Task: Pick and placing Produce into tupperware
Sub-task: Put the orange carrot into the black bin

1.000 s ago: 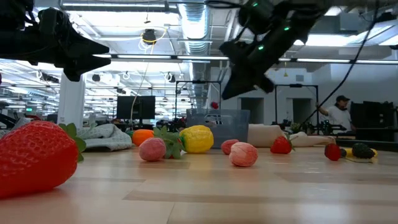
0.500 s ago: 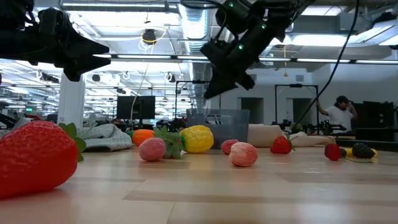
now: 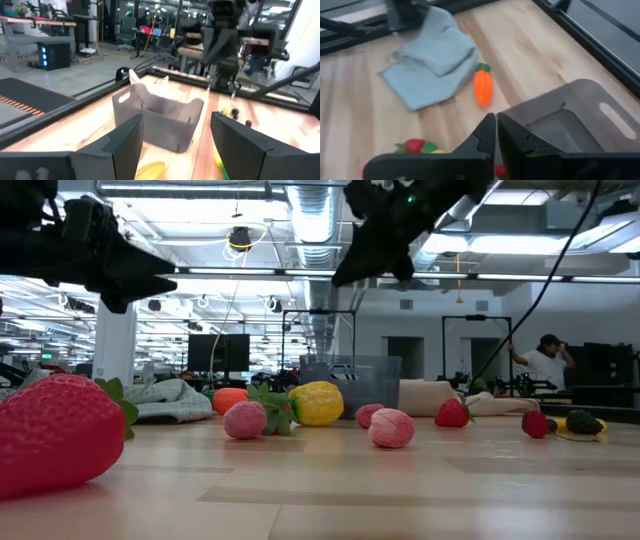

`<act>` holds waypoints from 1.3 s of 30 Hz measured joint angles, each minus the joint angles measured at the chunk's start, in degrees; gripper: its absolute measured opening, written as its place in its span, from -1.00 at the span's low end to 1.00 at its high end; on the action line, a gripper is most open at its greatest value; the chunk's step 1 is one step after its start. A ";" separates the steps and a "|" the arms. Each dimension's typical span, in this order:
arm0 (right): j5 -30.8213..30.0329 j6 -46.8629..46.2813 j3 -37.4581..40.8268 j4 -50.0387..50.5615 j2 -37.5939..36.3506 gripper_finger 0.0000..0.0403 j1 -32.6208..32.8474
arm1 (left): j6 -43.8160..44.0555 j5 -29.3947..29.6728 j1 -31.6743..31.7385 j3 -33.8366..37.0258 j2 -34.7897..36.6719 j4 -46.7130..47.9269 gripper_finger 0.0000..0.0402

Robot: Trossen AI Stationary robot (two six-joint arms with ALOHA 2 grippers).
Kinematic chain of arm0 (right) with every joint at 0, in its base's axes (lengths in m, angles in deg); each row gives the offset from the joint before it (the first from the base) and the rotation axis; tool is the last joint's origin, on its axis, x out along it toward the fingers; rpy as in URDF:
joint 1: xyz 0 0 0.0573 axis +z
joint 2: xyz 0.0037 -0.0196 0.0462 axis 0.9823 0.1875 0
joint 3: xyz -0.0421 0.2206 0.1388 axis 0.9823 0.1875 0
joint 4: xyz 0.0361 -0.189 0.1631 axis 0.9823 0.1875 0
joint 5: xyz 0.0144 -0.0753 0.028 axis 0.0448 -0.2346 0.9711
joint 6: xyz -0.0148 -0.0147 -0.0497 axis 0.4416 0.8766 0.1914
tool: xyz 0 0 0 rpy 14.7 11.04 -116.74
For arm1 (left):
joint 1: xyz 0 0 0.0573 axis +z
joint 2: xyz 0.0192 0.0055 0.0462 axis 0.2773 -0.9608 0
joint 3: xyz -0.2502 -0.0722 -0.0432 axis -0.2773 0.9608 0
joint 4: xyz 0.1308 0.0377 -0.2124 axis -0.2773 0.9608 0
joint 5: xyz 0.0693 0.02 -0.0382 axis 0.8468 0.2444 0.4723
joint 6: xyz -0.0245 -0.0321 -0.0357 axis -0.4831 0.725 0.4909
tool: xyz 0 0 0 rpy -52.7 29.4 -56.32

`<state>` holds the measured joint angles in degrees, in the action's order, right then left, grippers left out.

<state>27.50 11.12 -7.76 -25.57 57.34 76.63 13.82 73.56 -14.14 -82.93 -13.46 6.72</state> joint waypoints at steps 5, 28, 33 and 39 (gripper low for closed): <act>0.00 -0.01 0.00 0.60 -1.04 -0.79 3.12 | -0.04 0.60 0.01 -2.28 -2.75 3.01 0.10; -1.53 -1.99 0.07 1.52 -0.98 -0.79 12.57 | -7.55 -0.57 5.28 -22.76 -42.51 8.65 0.10; -1.52 -2.40 1.53 1.38 -0.94 -0.79 13.68 | -13.29 -16.24 5.44 -25.74 -50.32 6.63 0.10; -1.53 -4.98 5.06 -0.28 -0.94 -0.79 14.36 | -17.74 -16.03 7.04 -28.09 -55.09 5.57 0.10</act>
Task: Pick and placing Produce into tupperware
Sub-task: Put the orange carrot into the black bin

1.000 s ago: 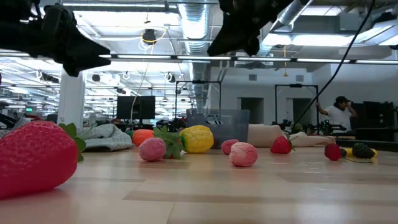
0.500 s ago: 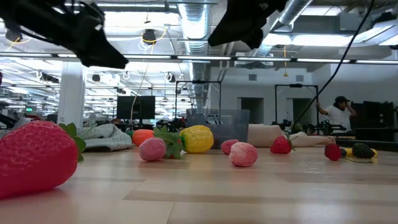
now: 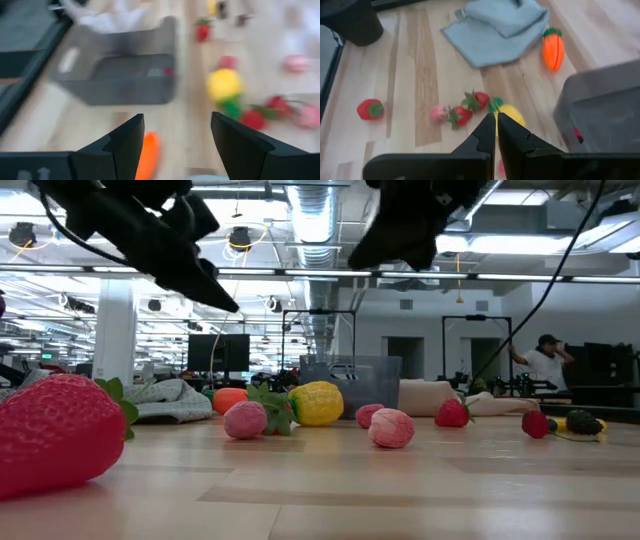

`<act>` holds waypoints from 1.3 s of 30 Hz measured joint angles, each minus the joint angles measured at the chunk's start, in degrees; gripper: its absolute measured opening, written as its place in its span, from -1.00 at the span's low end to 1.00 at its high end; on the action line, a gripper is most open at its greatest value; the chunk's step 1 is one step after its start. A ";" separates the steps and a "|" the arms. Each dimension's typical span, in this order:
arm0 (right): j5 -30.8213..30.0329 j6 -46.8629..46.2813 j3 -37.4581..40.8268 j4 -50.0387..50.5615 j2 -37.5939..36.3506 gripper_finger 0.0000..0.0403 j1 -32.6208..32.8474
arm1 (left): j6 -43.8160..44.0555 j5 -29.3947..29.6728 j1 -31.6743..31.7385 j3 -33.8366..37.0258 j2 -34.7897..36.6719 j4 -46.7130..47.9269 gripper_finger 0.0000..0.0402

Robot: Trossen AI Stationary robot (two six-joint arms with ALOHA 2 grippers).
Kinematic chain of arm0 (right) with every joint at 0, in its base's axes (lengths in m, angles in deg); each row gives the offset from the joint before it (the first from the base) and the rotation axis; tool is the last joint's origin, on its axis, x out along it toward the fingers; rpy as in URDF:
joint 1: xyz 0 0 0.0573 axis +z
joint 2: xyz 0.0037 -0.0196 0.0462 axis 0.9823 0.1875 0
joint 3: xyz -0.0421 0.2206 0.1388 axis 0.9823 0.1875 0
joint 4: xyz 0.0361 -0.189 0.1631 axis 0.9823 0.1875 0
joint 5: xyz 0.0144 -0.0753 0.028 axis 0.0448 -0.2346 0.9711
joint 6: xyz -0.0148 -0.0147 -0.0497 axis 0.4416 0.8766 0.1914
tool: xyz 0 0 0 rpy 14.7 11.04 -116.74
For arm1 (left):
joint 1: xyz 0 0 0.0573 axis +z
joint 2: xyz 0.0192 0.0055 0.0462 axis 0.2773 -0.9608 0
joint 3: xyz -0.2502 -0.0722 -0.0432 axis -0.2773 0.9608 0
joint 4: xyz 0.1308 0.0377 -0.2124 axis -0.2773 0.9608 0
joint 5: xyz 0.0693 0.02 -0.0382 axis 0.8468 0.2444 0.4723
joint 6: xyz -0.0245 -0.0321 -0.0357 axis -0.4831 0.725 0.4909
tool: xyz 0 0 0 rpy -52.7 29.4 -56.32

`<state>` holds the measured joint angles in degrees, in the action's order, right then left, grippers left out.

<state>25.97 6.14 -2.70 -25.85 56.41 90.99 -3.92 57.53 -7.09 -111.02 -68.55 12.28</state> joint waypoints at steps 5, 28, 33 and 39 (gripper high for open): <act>-0.16 -1.66 2.43 -1.43 0.00 -0.79 0.41 | 0.25 10.24 1.82 -0.98 -0.87 0.11 0.10; -0.20 0.88 4.68 -8.12 0.00 -0.79 3.84 | 1.40 -15.55 20.93 -5.13 -18.09 4.22 0.10; -0.20 0.88 4.66 -8.19 0.00 -0.79 3.86 | -0.03 -17.21 20.17 -7.00 -23.35 4.52 0.11; -0.20 0.68 4.66 -8.19 0.00 -0.79 3.97 | -1.95 -17.27 19.38 -8.35 -24.11 4.31 0.23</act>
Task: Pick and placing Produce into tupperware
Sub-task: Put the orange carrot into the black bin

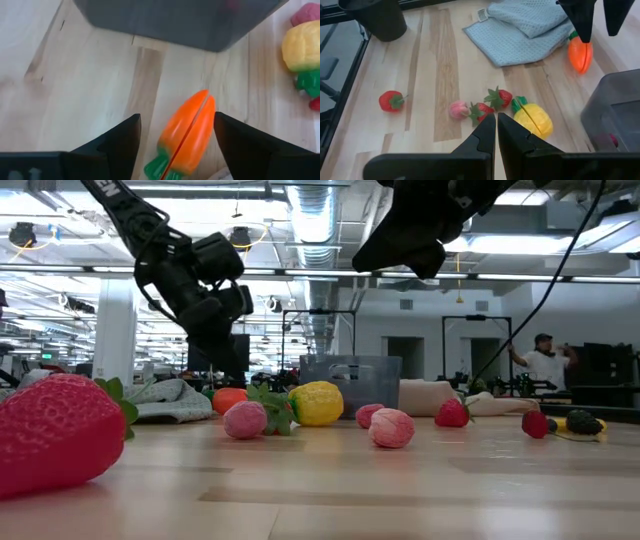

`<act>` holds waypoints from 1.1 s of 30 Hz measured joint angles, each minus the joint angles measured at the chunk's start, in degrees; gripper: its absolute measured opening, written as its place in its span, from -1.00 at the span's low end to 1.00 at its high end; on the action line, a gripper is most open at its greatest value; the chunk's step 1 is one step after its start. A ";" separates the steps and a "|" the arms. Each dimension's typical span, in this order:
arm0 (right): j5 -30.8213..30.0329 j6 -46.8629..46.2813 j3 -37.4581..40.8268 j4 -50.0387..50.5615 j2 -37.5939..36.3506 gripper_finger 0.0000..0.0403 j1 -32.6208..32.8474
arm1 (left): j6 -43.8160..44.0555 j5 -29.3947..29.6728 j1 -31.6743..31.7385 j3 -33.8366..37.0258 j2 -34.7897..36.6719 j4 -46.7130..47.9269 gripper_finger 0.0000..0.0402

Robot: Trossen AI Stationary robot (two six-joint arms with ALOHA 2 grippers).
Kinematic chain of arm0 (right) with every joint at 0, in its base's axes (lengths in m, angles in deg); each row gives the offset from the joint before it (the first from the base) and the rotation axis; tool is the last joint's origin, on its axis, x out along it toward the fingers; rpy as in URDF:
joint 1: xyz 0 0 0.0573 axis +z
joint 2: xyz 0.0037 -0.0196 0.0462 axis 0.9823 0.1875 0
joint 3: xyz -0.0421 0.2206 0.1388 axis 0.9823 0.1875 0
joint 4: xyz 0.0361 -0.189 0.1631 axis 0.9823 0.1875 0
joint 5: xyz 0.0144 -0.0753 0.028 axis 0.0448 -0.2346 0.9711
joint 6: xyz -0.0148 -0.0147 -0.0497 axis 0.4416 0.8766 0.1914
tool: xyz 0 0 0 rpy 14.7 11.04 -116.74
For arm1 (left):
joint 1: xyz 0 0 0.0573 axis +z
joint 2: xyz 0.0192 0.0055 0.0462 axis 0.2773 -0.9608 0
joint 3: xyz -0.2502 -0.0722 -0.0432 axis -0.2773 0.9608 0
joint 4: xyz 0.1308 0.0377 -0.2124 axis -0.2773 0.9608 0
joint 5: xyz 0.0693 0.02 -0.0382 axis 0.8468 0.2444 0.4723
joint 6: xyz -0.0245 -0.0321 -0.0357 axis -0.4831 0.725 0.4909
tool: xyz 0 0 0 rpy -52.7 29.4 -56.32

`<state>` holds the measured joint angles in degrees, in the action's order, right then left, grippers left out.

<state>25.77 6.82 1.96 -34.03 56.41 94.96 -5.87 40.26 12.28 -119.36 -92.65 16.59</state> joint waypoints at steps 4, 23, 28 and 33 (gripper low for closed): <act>0.00 -0.20 0.00 -0.03 0.06 -0.79 0.00 | -1.90 -1.11 -0.20 -0.17 0.07 0.07 0.45; 0.00 -0.25 -0.02 -0.36 0.28 -0.79 0.00 | -2.65 4.64 -2.00 -0.17 0.07 2.44 0.71; 0.00 -0.25 -0.02 -0.38 0.28 -0.79 0.00 | -3.50 4.64 -3.24 -0.17 0.07 2.46 0.71; 0.00 -0.28 -0.02 -0.38 0.30 -0.79 0.31 | -4.86 4.62 -4.44 -0.17 -0.36 2.81 0.71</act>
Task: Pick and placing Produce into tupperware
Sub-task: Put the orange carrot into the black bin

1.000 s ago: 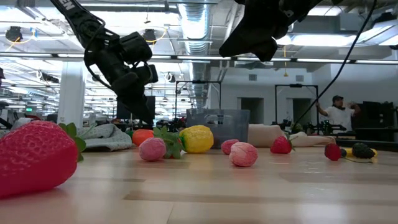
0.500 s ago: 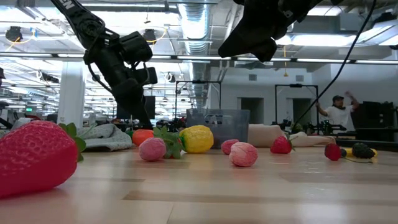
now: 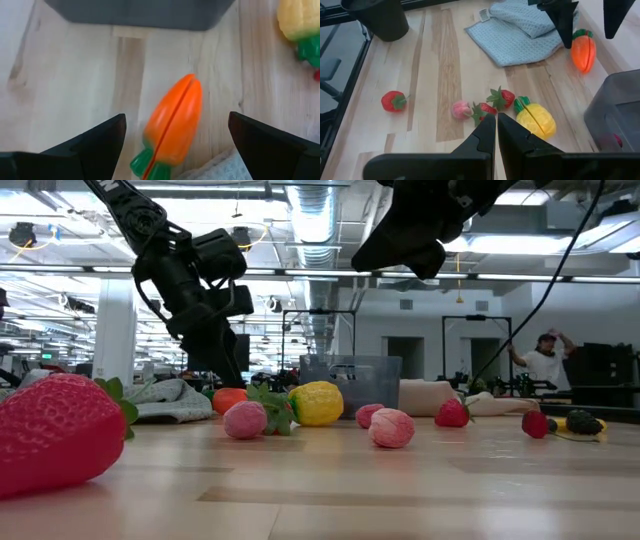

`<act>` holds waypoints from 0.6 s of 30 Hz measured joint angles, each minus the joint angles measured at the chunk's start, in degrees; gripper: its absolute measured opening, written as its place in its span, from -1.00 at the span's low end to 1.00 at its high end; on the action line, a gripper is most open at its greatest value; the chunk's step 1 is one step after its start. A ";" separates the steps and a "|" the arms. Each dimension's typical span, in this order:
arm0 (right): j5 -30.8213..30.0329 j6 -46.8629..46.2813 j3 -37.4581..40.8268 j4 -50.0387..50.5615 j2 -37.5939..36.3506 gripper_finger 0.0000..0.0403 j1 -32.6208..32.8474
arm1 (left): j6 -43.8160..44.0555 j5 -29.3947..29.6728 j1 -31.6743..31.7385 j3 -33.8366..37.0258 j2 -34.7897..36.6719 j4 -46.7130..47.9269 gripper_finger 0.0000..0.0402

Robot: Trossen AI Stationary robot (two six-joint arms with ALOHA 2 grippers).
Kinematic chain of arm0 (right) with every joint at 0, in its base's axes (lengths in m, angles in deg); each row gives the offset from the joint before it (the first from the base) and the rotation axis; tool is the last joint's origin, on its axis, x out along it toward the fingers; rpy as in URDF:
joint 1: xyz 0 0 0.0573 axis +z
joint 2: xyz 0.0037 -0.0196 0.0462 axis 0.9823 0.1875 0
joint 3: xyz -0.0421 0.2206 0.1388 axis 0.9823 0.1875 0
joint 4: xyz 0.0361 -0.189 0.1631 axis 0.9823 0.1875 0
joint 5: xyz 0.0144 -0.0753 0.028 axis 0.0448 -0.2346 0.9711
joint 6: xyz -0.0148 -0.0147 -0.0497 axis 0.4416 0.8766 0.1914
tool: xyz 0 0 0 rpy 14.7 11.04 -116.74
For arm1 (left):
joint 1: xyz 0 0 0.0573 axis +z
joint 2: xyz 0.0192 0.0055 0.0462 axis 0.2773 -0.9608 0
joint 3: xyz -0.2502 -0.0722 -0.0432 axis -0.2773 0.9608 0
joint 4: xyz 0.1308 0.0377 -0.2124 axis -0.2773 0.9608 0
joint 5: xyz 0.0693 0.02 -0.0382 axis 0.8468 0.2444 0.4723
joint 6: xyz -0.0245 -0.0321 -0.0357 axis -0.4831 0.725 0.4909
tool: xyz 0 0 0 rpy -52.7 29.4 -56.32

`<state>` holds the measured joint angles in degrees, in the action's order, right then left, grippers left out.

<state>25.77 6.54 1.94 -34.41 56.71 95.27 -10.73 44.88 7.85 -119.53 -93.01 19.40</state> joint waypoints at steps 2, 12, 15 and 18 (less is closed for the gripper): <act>0.00 0.00 0.00 0.00 0.01 -0.79 0.07 | -0.35 0.02 -0.13 0.00 -0.03 -0.02 0.71; 0.00 0.00 0.00 -0.52 0.01 -0.79 0.17 | -0.66 1.65 -0.33 0.04 -1.78 0.36 0.71; -0.01 0.00 0.00 -0.73 0.01 -0.79 0.30 | -0.80 1.65 -0.35 0.00 -3.69 -0.10 0.71; -0.02 0.00 0.00 -0.90 0.01 -0.79 0.44 | -1.39 1.68 -0.36 0.00 -6.09 -1.22 0.71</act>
<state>25.75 6.54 1.94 -35.31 56.71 95.71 -12.12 46.56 7.48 -119.53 -99.10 18.19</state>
